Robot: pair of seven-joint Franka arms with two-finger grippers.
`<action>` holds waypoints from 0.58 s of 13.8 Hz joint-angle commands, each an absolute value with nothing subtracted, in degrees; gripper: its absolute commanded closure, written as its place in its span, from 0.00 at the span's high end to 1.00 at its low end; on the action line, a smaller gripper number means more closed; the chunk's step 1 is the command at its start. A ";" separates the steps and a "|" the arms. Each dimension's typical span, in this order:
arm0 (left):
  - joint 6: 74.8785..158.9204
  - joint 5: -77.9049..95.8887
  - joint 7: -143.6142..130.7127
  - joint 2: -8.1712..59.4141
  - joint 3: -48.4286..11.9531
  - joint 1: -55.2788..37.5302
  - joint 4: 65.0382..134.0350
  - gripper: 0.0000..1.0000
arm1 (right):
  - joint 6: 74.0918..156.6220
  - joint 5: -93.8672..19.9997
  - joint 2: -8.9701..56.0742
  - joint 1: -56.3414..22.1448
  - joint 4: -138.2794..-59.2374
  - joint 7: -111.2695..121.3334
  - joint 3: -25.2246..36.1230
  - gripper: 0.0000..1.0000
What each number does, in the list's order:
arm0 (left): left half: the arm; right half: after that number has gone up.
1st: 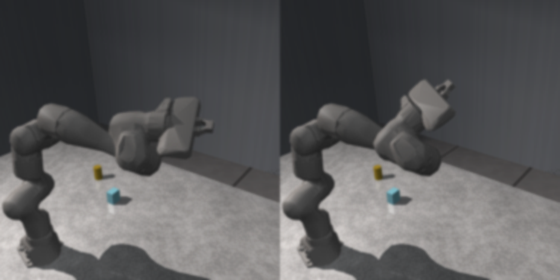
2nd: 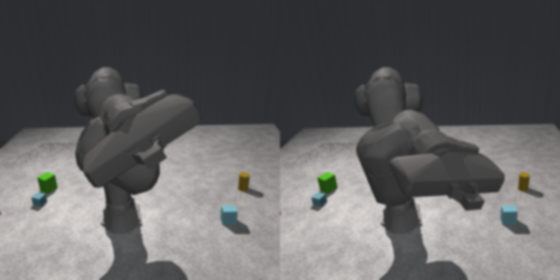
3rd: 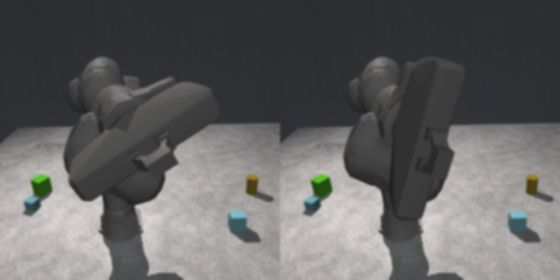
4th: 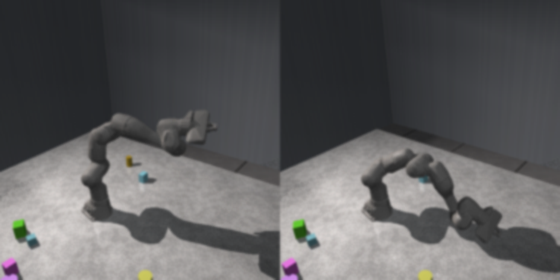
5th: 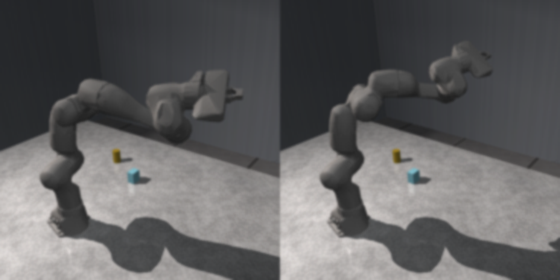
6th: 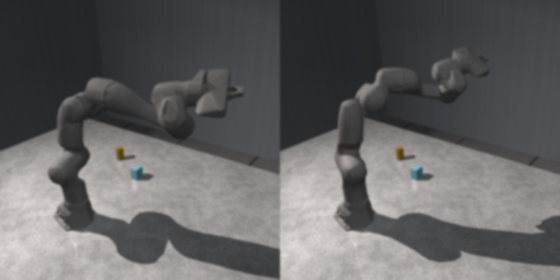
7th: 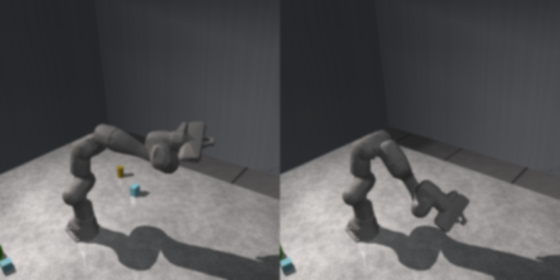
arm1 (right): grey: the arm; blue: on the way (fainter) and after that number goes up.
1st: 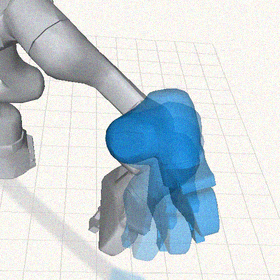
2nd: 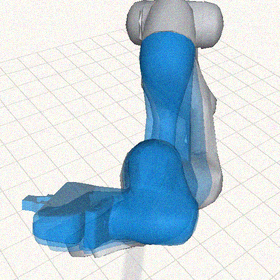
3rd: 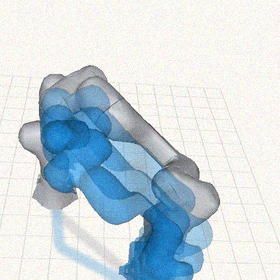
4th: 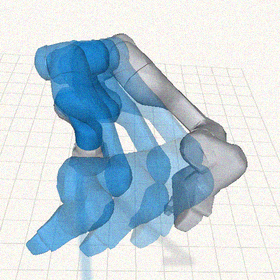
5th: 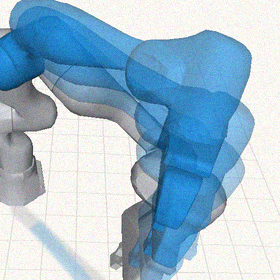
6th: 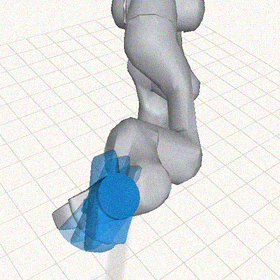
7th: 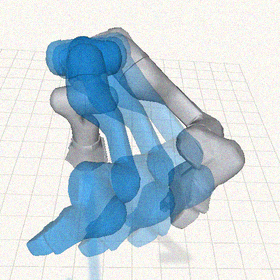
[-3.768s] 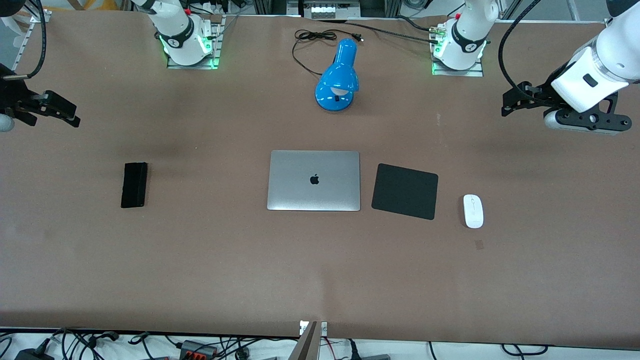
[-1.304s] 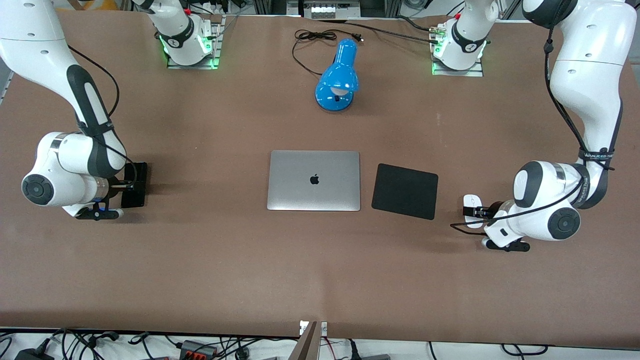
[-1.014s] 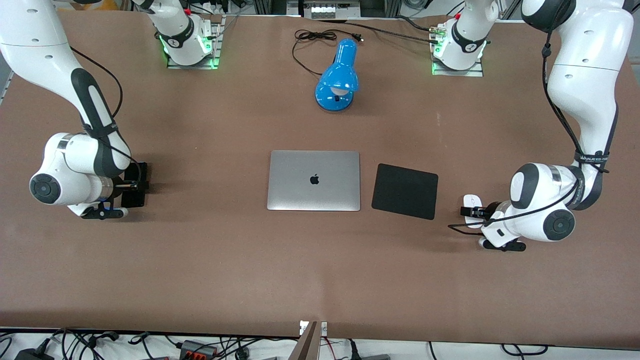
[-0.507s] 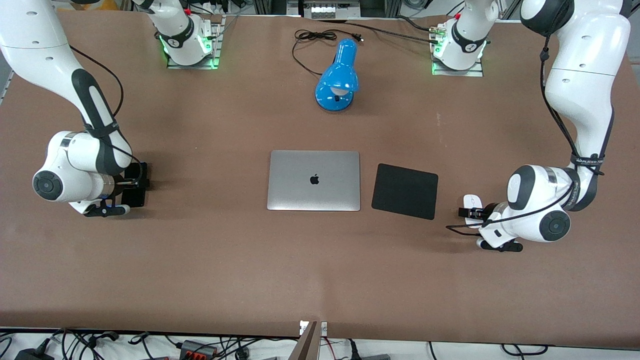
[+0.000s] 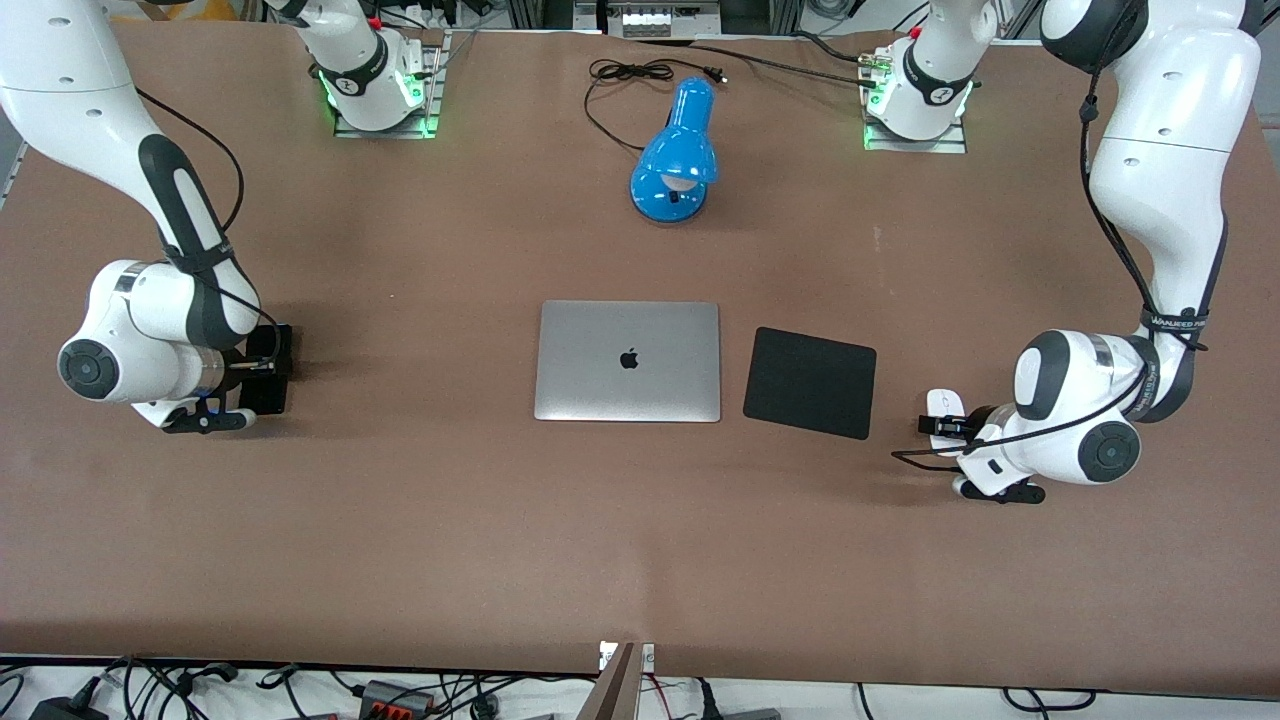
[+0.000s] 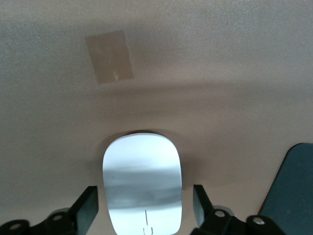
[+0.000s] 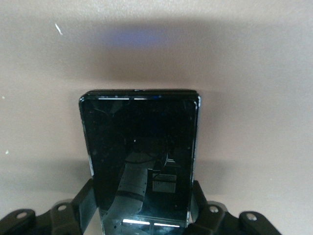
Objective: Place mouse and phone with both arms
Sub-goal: 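Grasp the black phone with the right gripper while the left gripper grasps the mouse, then carry the phone beside the laptop while the left gripper lowers mouse onto pad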
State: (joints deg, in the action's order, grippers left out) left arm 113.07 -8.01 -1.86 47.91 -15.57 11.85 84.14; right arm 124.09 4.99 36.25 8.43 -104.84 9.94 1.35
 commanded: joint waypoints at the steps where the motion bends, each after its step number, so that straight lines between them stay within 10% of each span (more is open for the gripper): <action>1: 113.11 -9.67 -1.23 48.69 -15.82 11.87 83.41 0.73 | 122.18 5.80 35.25 8.79 -105.56 10.11 0.70 0.37; 8: 106.47 -9.06 -2.37 46.85 -17.22 8.88 82.27 0.51 | 114.17 4.83 29.97 6.07 -101.96 8.01 -5.34 0.28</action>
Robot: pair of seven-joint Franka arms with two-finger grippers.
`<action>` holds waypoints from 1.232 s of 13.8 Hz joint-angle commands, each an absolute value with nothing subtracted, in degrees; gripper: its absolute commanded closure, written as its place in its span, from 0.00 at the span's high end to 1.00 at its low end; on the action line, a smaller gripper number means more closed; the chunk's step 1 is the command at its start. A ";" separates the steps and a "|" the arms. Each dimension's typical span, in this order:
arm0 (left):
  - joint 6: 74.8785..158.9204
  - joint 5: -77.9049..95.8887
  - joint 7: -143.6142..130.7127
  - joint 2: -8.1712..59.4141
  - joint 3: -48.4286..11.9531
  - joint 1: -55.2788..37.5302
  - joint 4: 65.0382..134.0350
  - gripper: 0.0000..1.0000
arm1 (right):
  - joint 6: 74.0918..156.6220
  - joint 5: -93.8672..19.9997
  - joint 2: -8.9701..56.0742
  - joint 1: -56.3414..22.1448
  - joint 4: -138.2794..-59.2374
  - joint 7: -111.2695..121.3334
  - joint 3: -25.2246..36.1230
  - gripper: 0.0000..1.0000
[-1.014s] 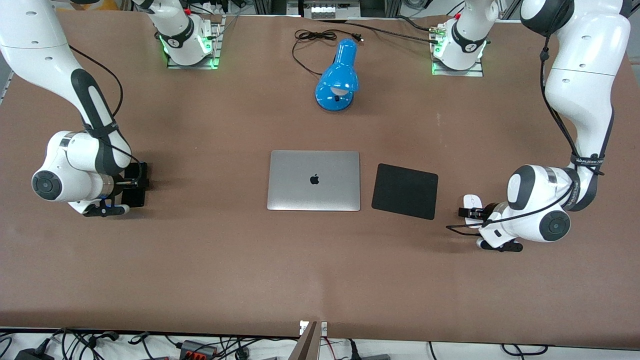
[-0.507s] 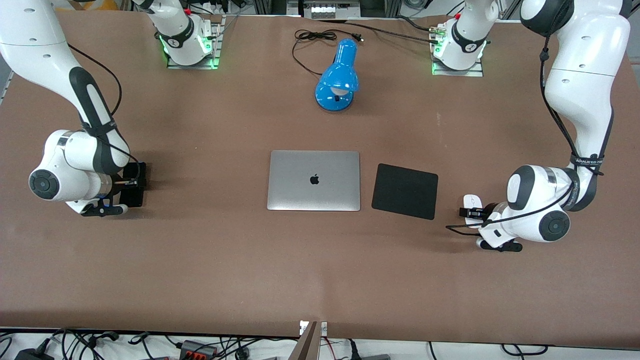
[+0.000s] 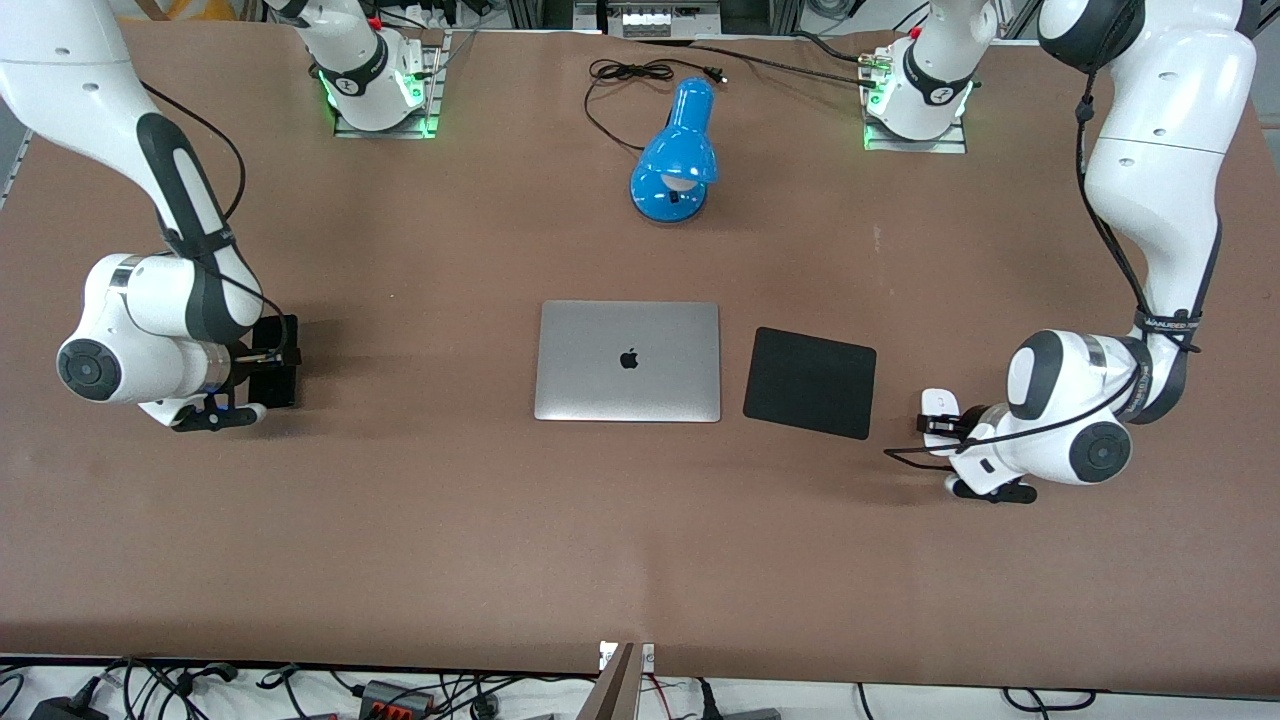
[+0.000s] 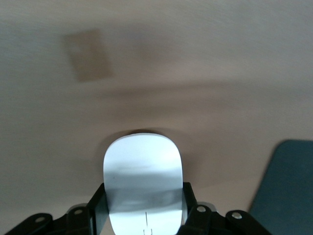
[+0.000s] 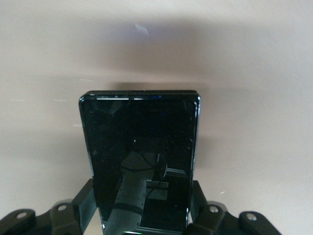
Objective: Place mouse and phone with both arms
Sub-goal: 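Carry the phone beside the laptop while the left gripper lowers mouse onto pad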
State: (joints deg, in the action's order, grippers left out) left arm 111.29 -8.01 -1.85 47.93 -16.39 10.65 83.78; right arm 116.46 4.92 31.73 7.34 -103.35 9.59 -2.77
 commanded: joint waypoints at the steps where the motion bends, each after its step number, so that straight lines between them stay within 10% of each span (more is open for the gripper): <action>1: 104.70 -8.79 -2.72 46.06 -18.62 8.01 82.18 0.49 | 114.34 4.57 30.14 5.28 -101.61 6.78 -7.01 0.28; 15: 107.75 -9.32 -17.58 48.69 -24.61 1.49 84.46 0.52 | 125.59 -0.79 35.94 -14.50 -101.25 -20.57 -9.41 0.29; 16: 108.19 -9.40 -17.58 49.04 -24.61 1.49 84.46 0.64 | 125.68 -0.70 36.21 -14.50 -101.25 -20.57 -9.40 0.29; 17: 108.19 -9.40 -17.58 49.04 -24.61 1.49 84.46 1.00 | 126.12 -0.70 36.73 -14.68 -101.25 -20.57 -9.40 0.29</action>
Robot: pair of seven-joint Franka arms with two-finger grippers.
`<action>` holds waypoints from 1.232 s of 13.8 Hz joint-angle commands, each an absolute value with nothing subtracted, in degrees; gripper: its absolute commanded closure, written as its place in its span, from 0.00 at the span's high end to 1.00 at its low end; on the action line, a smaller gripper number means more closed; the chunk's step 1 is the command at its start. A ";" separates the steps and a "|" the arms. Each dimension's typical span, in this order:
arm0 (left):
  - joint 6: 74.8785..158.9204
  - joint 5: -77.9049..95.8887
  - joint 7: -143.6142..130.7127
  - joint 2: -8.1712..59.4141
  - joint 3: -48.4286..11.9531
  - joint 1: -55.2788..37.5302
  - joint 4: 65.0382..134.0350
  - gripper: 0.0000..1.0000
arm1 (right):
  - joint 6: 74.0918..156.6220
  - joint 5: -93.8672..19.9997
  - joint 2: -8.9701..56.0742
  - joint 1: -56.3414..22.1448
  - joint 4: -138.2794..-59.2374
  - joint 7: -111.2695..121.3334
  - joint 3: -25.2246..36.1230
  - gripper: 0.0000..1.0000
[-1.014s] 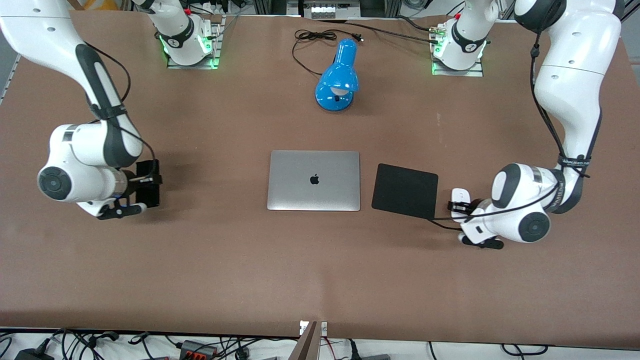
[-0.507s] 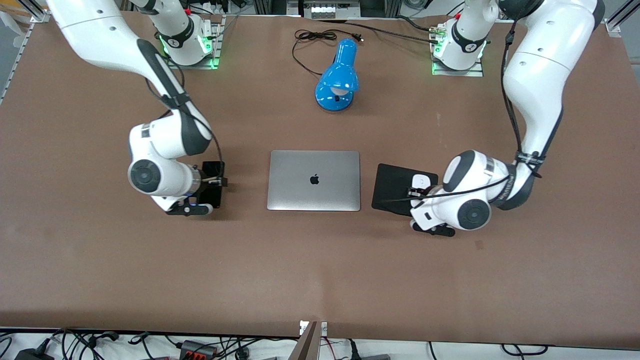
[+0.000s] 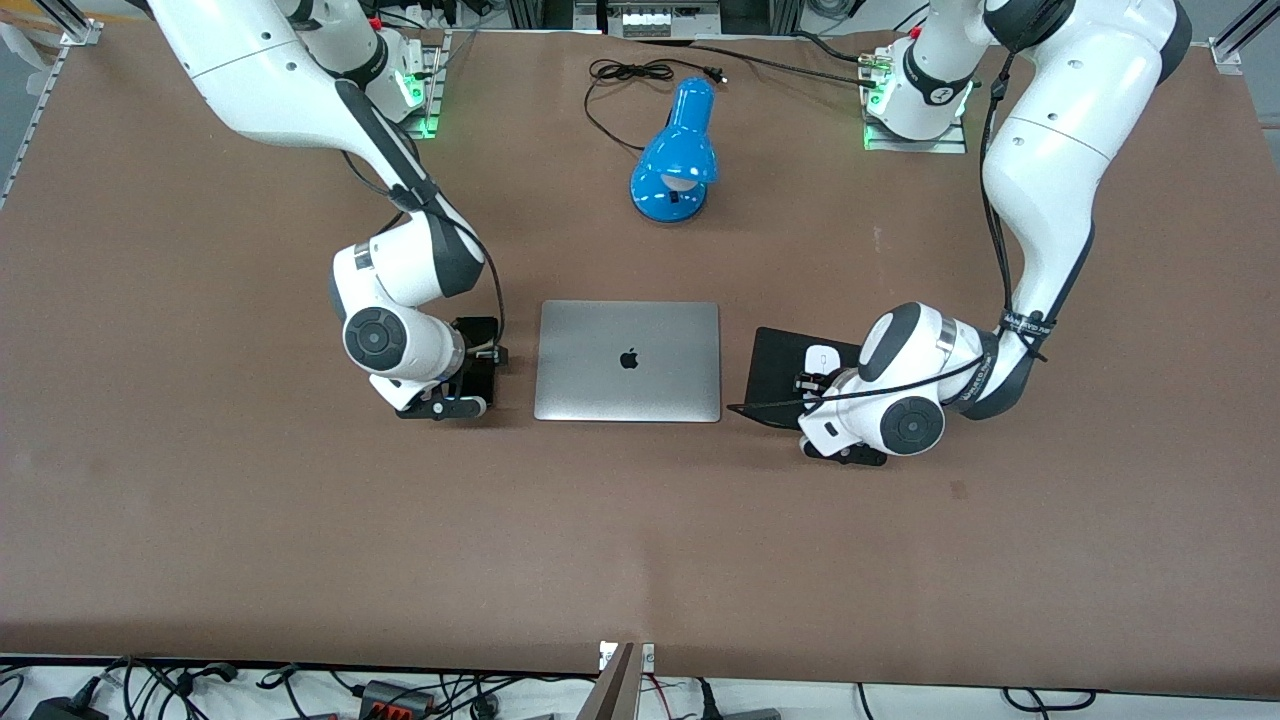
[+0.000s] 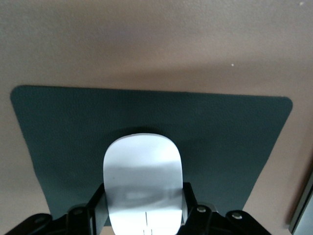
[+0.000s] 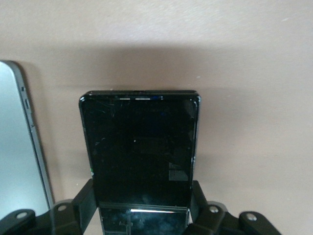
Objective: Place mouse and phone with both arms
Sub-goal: 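Carry the phone beside the laptop while the left gripper lowers mouse onto pad, then open the right gripper on the phone while the left gripper lifts away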
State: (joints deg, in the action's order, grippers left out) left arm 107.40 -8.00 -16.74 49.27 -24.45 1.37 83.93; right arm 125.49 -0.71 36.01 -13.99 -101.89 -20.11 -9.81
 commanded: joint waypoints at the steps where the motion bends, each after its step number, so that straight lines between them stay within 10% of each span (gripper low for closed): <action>1: 107.85 -9.40 -17.23 48.78 -24.61 1.84 84.29 1.00 | 126.99 -0.79 37.09 -14.94 -101.16 -20.57 -9.40 0.29; 9: 95.01 -9.32 -16.97 35.62 -24.96 8.86 83.92 1.00 | 127.53 -0.97 38.85 -16.96 -100.02 -20.65 -9.40 0.29; 14: 101.40 -7.56 -15.47 22.18 -33.64 21.77 98.22 1.00 | 127.53 -0.62 39.02 -17.23 -100.02 -21.01 -9.32 0.30; 16: 100.03 -7.65 -14.77 19.70 -38.65 26.87 98.97 1.00 | 127.44 -0.62 38.94 -17.14 -100.02 -21.09 -9.32 1.00; 17: 98.28 -7.56 -14.77 18.56 -40.24 29.42 98.62 1.00 | 127.27 -0.53 38.50 -17.14 -99.85 -20.92 -9.23 1.00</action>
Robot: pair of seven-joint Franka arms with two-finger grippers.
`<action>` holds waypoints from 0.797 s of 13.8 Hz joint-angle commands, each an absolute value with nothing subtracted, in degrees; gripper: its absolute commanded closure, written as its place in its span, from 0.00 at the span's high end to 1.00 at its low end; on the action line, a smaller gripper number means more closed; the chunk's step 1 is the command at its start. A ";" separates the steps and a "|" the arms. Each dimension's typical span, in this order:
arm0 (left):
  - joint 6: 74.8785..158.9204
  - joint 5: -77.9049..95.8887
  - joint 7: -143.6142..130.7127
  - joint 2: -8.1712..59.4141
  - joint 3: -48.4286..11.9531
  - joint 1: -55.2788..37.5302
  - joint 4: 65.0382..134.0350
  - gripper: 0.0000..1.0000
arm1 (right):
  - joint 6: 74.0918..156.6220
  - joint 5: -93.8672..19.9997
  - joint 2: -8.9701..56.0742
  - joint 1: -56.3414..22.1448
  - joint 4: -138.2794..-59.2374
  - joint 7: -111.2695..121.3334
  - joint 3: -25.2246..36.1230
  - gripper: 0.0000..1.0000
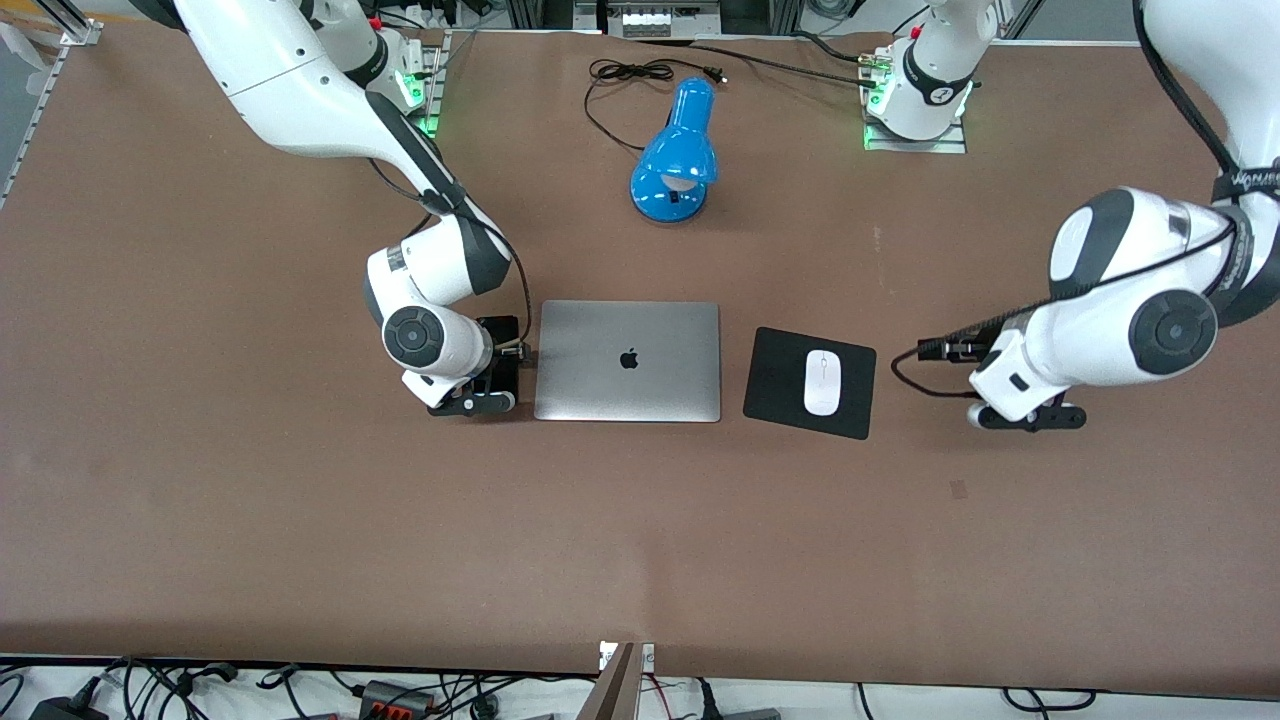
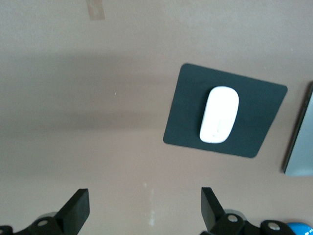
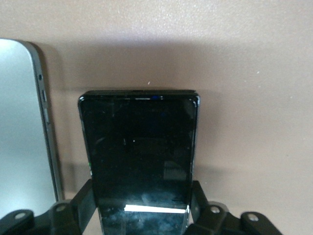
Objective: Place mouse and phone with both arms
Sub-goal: 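Open the right gripper on the phone while the left gripper lifts away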
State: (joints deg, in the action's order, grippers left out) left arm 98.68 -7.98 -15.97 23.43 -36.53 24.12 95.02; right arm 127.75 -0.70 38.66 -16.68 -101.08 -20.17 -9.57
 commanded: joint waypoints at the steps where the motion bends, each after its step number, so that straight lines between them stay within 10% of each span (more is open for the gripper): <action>1: 97.74 -7.56 -14.68 16.80 -41.99 31.44 98.27 1.00 | 126.74 -0.35 37.71 -16.88 -99.15 -20.66 -9.14 1.00; 6: 88.01 -5.29 -14.50 9.86 -42.90 33.94 92.83 1.00 | 115.08 -0.35 29.90 -15.04 -91.25 -20.30 -8.62 1.00; 11: 87.97 4.55 -14.33 4.66 -10.93 8.02 91.85 1.00 | 100.22 3.60 26.90 -8.89 -76.31 -18.90 -8.44 1.00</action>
State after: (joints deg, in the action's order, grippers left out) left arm 87.83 0.72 -15.55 5.56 -20.27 14.80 91.25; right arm 105.00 2.66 26.66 -11.15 -81.41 -19.56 -7.87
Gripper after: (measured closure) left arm 0.000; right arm 0.000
